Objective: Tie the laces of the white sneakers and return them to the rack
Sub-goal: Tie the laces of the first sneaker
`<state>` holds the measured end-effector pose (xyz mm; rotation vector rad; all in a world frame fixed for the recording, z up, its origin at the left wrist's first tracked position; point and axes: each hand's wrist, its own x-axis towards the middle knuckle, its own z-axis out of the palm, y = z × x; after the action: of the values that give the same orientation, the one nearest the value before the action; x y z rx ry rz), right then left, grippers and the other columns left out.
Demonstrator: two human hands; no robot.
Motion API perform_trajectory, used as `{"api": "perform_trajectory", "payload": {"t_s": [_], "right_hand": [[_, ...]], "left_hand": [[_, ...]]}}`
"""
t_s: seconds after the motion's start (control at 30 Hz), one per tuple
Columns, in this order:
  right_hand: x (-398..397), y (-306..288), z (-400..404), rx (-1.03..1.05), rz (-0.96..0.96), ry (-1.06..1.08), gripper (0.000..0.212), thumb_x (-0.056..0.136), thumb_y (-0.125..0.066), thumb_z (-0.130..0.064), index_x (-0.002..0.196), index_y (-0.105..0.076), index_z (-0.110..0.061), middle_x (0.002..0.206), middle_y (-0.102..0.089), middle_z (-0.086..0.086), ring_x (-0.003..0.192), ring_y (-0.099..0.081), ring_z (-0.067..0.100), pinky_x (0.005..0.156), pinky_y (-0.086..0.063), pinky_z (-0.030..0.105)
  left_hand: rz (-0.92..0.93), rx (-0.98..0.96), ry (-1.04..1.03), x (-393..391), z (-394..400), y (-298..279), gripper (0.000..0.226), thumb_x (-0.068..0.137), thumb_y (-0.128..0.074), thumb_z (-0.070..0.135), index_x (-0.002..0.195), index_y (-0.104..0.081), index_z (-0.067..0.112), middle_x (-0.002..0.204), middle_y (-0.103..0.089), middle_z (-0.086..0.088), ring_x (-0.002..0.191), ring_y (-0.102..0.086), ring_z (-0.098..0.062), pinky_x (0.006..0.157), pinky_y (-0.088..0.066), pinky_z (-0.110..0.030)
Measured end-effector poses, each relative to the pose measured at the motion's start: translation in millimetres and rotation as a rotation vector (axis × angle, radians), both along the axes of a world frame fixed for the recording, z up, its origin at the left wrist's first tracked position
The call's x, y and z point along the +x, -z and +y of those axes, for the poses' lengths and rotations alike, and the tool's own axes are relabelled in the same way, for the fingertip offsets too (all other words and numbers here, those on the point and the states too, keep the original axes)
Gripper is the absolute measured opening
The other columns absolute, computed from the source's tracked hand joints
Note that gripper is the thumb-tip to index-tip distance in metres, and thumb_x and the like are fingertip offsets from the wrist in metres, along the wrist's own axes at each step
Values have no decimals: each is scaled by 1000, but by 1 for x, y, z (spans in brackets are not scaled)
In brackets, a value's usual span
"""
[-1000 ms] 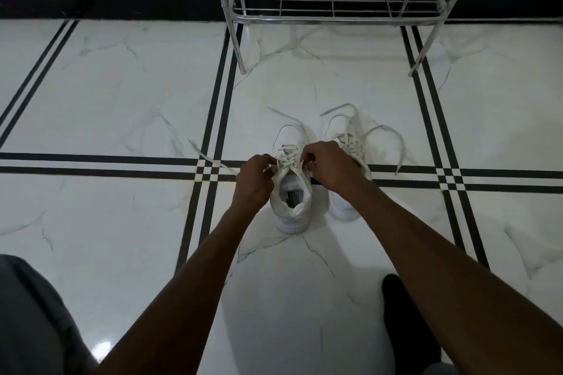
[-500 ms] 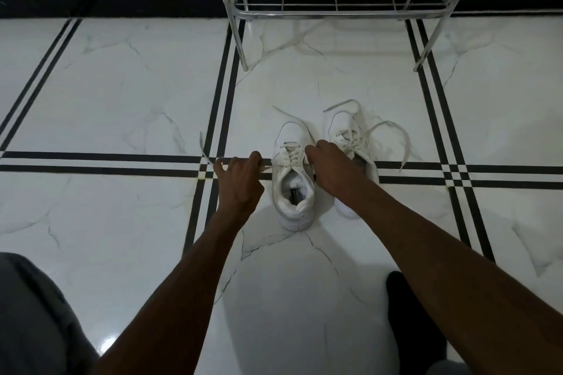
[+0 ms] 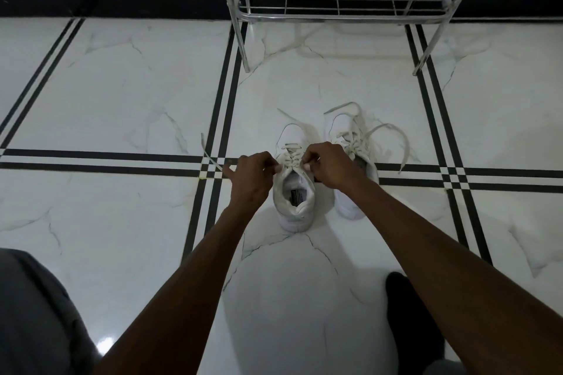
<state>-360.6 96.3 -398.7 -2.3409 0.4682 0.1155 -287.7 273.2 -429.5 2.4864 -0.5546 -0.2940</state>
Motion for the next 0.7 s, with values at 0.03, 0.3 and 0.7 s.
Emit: {"api": "perform_trajectory", "payload": {"t_s": [0.03, 0.3, 0.7], "right_hand": [[0, -1, 0, -1, 1, 3, 16, 83, -65, 7, 92, -75, -1, 96, -76, 14, 82, -66, 18, 78, -59, 37], [-1, 7, 10, -252, 27, 0, 14, 83, -61, 3, 79, -74, 3, 85, -70, 17, 79, -69, 27, 56, -35, 25], [3, 17, 17, -232, 80, 122, 13, 82, -61, -2, 81, -73, -5, 86, -73, 12, 80, -71, 26, 67, -57, 31]], "left_hand": [[-46, 36, 15, 0, 1, -1, 10, 95, -60, 21, 91, -69, 24, 88, -76, 9, 103, -64, -19, 110, -22, -63], [-1, -103, 108, -8, 3, 3, 34, 73, -57, -16, 84, -41, 12, 81, -66, -9, 69, -60, -27, 54, -48, -37], [98, -190, -62, -10, 5, 9, 28, 77, -57, -17, 80, -48, 9, 83, -68, -3, 72, -63, -19, 56, -49, -20]]}}
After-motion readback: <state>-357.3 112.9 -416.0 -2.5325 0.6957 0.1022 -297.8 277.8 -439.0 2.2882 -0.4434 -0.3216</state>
